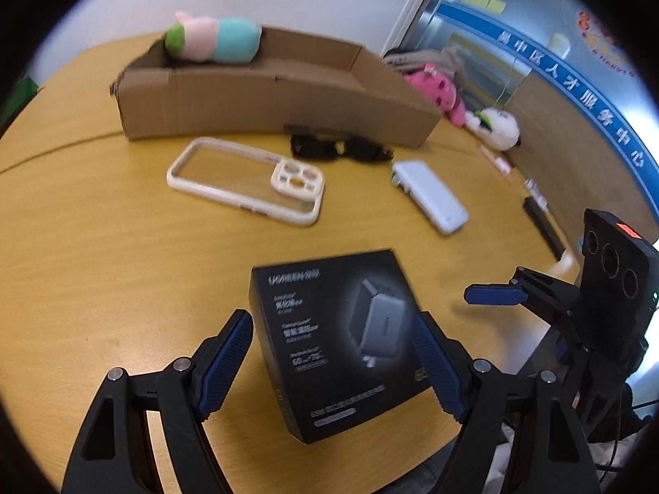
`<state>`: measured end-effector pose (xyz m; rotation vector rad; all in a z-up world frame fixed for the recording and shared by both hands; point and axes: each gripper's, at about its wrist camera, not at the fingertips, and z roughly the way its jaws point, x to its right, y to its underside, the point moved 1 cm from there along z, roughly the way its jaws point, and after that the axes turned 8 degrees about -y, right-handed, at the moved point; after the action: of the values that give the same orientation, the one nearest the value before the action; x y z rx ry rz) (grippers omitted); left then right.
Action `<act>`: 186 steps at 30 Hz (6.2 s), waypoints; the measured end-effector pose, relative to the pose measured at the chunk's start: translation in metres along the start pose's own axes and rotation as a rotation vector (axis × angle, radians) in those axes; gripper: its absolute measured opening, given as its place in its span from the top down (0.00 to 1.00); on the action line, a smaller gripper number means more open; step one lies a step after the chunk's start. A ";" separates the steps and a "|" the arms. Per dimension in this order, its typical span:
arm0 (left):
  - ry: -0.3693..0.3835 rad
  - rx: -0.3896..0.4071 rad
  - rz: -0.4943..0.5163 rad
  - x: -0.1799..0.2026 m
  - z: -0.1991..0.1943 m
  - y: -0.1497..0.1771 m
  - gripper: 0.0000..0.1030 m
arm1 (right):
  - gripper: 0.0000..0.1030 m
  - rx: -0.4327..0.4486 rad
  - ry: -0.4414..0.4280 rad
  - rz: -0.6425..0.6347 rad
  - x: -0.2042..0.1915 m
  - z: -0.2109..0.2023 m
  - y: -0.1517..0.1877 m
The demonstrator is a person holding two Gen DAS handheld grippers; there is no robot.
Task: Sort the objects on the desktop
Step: 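Grasp the black UGREEN charger box with the left gripper, then carry the charger box with the left gripper and lower it into the cardboard box, then open the left gripper and withdraw from the cardboard box, then grasp the white power bank on the table with the left gripper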
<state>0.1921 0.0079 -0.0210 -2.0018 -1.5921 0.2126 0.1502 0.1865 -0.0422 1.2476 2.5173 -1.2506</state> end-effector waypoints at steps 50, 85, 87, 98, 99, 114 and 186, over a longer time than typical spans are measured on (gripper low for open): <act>0.072 0.528 0.175 0.028 -0.124 -0.255 0.36 | 0.00 0.382 0.319 -0.373 -0.002 -0.094 -0.257; 0.075 0.268 0.066 -0.040 0.106 -0.470 0.37 | 0.00 0.113 0.271 -0.230 0.278 0.033 -0.454; 0.072 0.215 0.058 -0.043 0.134 -0.464 0.37 | 0.00 0.072 0.273 -0.203 0.296 0.053 -0.442; -0.019 -0.033 0.066 -0.049 0.219 -0.429 0.37 | 0.00 -0.136 0.212 -0.052 0.363 0.123 -0.391; -0.038 -0.056 0.068 -0.048 0.227 -0.429 0.38 | 0.00 -0.161 0.215 -0.028 0.370 0.128 -0.384; -0.154 0.088 0.016 -0.083 0.135 -0.397 0.43 | 0.00 -0.087 0.267 0.073 0.362 0.066 -0.369; -0.334 0.296 -0.126 -0.094 0.019 -0.132 0.35 | 0.00 0.225 0.646 0.195 0.211 -0.029 -0.153</act>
<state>0.0462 -0.0563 0.0114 -1.6951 -1.7613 0.7218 -0.0887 0.2887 -0.0063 2.1928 2.5789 -1.2619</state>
